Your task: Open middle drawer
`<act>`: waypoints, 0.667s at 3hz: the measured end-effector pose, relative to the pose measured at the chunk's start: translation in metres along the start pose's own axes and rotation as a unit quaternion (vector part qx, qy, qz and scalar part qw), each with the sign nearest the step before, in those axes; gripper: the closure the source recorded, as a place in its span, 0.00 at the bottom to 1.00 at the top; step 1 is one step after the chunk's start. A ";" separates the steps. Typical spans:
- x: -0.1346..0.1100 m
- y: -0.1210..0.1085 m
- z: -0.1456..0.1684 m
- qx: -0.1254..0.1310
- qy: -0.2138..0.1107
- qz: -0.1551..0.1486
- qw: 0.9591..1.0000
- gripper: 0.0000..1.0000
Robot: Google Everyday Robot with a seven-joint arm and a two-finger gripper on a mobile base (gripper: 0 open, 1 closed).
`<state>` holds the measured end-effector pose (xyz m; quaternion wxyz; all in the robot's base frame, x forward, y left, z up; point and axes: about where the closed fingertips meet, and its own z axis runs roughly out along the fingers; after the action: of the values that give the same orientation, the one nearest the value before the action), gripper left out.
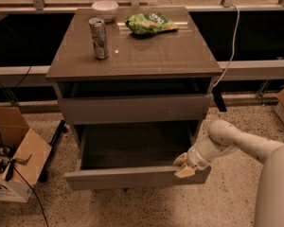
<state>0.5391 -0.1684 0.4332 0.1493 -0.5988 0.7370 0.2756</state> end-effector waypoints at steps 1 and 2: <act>0.000 0.000 0.000 0.000 0.000 0.000 1.000 1.00; 0.013 0.039 -0.010 -0.002 0.009 0.020 1.000 0.99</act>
Offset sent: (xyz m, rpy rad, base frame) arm -0.2187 -0.0634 0.0580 -0.1246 0.1536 -0.1485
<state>0.4997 -0.1792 0.4427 0.1356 -0.5868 0.7497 0.2742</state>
